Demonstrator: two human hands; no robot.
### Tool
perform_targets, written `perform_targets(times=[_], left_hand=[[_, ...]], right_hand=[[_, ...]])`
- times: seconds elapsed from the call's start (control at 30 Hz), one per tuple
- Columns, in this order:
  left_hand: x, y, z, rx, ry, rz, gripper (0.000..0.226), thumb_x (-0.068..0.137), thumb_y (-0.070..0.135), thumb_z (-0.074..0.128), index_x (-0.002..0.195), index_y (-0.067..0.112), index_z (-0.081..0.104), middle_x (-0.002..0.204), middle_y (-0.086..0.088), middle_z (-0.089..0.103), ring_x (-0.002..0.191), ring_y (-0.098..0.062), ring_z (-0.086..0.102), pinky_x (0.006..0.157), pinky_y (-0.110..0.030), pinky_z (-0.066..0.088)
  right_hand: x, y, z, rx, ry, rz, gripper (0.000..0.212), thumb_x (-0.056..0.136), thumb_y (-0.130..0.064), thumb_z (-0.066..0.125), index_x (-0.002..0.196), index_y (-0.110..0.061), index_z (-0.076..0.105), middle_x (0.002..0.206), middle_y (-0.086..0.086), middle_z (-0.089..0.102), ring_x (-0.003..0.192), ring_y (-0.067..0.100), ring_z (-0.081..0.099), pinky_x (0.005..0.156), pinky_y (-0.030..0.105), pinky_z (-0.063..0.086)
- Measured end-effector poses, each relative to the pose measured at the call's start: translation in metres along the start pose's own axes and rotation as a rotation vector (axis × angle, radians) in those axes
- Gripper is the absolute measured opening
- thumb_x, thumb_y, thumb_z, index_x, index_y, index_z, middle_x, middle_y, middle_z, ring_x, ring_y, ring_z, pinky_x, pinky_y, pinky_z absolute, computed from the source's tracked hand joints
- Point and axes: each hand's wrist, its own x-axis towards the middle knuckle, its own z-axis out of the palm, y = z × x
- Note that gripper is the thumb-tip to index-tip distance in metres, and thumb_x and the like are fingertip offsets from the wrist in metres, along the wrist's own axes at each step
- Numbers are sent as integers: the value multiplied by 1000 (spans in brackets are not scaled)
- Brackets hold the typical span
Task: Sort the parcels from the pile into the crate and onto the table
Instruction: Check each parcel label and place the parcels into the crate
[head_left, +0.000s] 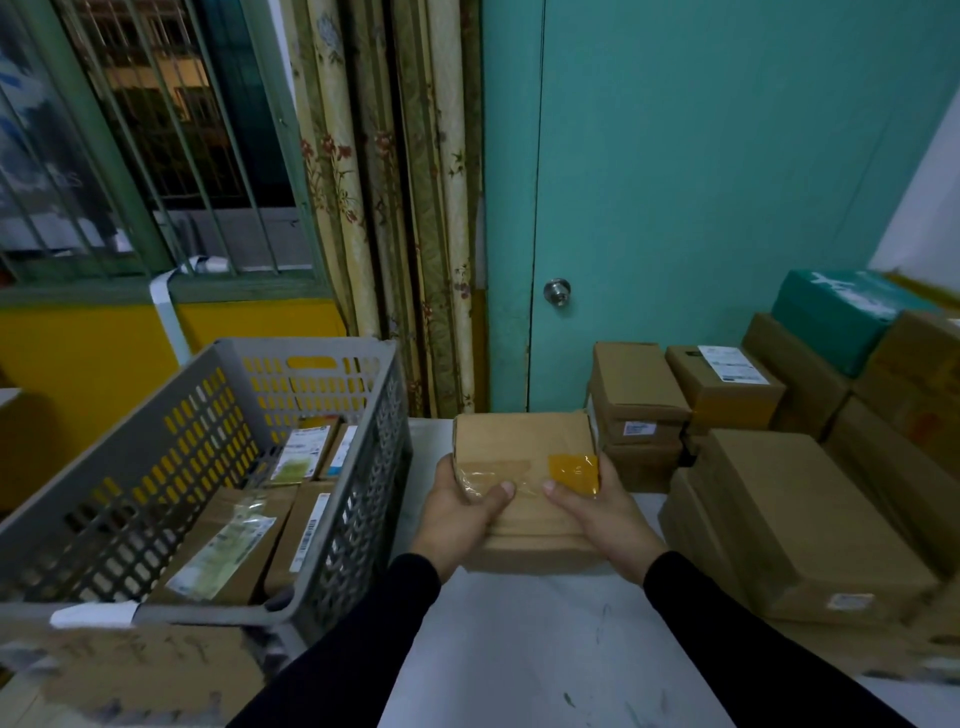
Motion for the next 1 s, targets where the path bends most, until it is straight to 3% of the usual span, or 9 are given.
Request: perform_targets(times=[0.2,0.3,0.47,0.53,0.6,0.7,0.8,0.9,1.0], left_hand=[[3,-4,-4,15,-21,-39,70,78,24,86,133,26,44,118,7,65,100,-8,64,67,-18,54],[4,6,-13,-185,-81,-163,78,72,40,89,136,21,49,120,-1,70,102,-16,71,76,-27,57],[4,28,-17,-312,-82,-326,34,96,63,51,100,31,63,99,1,70,98,-20,66,104,-46,48],[6,29,-18,-295,-76,-362,31,99,58,51,97,31,64,91,1,72,93,-19,67,103,-45,50],[8,24,-17,-245,-83,-379,29,100,45,57,115,22,67,93,-2,76,93,-21,71,88,-38,56],[13,12,-19,-221,-111,-347,40,97,21,64,135,11,58,111,-8,75,102,-25,71,81,-34,57],[12,9,-20,-264,-110,-313,51,92,6,64,139,10,45,117,-10,69,103,-27,69,79,-34,55],[9,9,-21,-285,-84,-297,59,90,0,63,136,20,33,114,-7,64,96,-25,67,72,-32,53],[6,6,-17,-205,-109,-229,65,89,11,72,139,26,34,117,-1,66,103,-22,68,82,-32,55]], right_hand=[[-1,7,-6,9,-52,-2,77,85,-19,80,147,-32,35,132,-5,58,115,13,59,86,26,51],[3,4,-12,-8,-141,35,72,83,-5,79,138,-33,42,125,-2,65,110,16,65,87,31,57],[5,-1,-13,395,-81,141,34,100,-51,47,122,-33,65,121,-1,72,120,21,63,112,50,44],[5,-3,-11,422,-44,158,39,104,-56,36,110,-35,69,111,-3,76,119,21,62,113,48,42],[5,-3,-9,376,-77,173,45,104,-58,33,111,-34,70,115,-2,76,121,22,63,113,46,42],[6,-3,-9,322,-96,209,38,103,-54,41,123,-32,65,115,-1,76,114,20,68,104,42,49],[8,-3,-8,301,-69,220,10,101,-34,57,109,-29,59,102,-2,76,99,18,70,84,36,55],[10,2,-9,249,-84,208,26,97,-19,65,121,-20,55,108,0,74,102,20,70,92,37,55],[7,3,-6,223,-149,203,41,91,-14,71,127,-23,53,113,1,75,101,20,73,89,35,57]])
